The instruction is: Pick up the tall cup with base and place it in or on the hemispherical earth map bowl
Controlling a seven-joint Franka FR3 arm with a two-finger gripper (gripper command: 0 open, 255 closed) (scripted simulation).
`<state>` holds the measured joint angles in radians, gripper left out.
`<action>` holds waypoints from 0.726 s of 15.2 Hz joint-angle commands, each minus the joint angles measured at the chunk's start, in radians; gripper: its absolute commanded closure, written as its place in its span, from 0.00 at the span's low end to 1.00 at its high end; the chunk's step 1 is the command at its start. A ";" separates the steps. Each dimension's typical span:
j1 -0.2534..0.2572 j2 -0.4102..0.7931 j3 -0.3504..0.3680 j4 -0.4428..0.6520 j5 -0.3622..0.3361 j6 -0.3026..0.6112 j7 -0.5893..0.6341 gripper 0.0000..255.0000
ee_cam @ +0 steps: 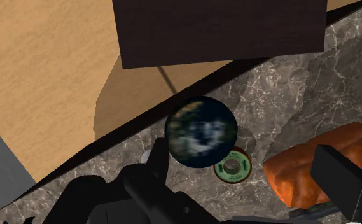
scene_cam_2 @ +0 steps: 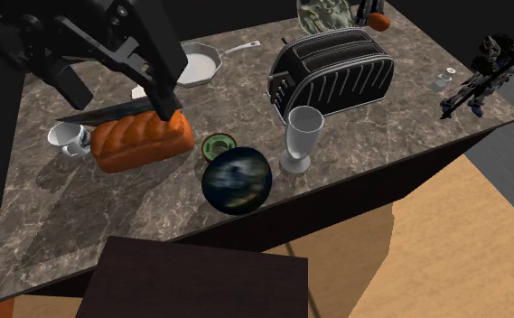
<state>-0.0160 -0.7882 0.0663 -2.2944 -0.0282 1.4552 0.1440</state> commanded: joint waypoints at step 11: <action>-0.038 0.234 -0.095 -0.070 -0.046 0.309 -0.082 0.00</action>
<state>-0.0534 -0.5801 -0.0248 -2.3601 -0.0746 1.7328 0.0640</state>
